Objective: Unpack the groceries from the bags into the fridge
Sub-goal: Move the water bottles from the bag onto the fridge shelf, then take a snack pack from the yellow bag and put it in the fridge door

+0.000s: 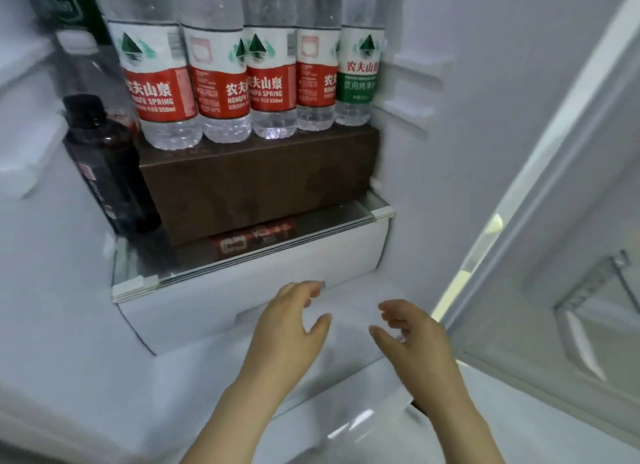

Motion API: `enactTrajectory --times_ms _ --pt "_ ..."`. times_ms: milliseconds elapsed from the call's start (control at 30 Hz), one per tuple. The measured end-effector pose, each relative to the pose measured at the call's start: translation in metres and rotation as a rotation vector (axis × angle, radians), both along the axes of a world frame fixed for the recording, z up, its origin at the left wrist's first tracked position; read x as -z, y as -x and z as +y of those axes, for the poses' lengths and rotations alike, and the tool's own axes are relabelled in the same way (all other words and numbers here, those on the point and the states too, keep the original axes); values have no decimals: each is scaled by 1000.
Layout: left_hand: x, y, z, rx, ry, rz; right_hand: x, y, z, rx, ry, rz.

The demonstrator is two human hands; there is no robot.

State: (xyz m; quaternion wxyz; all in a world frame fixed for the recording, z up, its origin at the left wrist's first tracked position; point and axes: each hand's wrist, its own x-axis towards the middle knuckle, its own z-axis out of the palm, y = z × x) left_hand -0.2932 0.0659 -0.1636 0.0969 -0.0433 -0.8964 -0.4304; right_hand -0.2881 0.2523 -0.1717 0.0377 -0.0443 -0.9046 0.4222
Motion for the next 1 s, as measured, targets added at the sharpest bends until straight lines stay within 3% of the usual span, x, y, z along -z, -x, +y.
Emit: enactTrajectory --times_ms 600,1000 --pt "47 -24 131 392 183 -235 43 -86 124 255 -12 -138" --pt "58 -26 223 842 279 -272 57 -149 177 660 -31 -208"
